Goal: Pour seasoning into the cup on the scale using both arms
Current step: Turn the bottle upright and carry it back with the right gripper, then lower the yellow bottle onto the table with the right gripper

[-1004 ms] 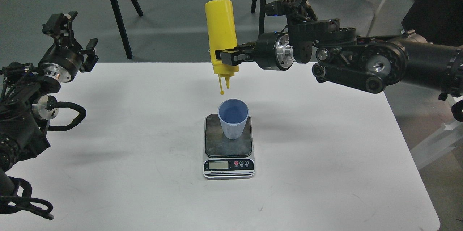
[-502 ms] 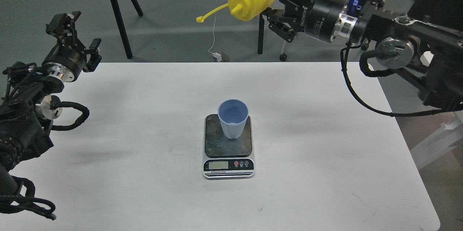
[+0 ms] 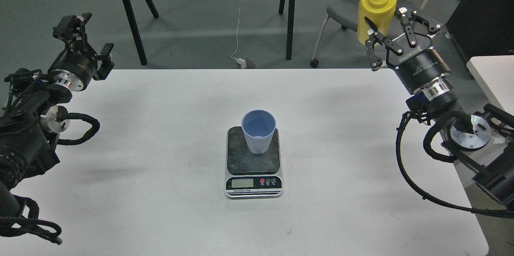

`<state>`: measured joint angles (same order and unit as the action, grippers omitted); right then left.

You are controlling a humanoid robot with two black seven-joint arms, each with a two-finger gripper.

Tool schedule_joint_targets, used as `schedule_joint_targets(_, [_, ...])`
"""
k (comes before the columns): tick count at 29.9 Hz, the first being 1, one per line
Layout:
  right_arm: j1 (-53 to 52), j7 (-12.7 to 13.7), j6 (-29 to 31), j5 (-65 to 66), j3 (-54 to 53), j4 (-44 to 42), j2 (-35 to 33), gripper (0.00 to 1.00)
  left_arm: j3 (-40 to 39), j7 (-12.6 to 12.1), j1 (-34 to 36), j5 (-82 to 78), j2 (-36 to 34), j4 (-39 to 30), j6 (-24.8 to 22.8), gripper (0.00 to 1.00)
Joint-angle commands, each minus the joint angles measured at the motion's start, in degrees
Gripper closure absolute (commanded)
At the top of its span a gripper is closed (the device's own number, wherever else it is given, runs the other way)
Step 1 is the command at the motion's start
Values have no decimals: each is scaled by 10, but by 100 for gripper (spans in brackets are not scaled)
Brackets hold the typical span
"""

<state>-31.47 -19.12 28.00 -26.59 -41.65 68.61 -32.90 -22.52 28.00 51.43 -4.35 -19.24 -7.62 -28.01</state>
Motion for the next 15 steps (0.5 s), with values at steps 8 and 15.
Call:
schedule_joint_targets(8, [172,-29,0,-4,-108,23,73,72,1,0,-4,-2,3,0,0,6])
schedule_joint_targets(15, [199,-44,0,-4,-125,-17,118,72,1,0,-4,-4,3,0,0,6])
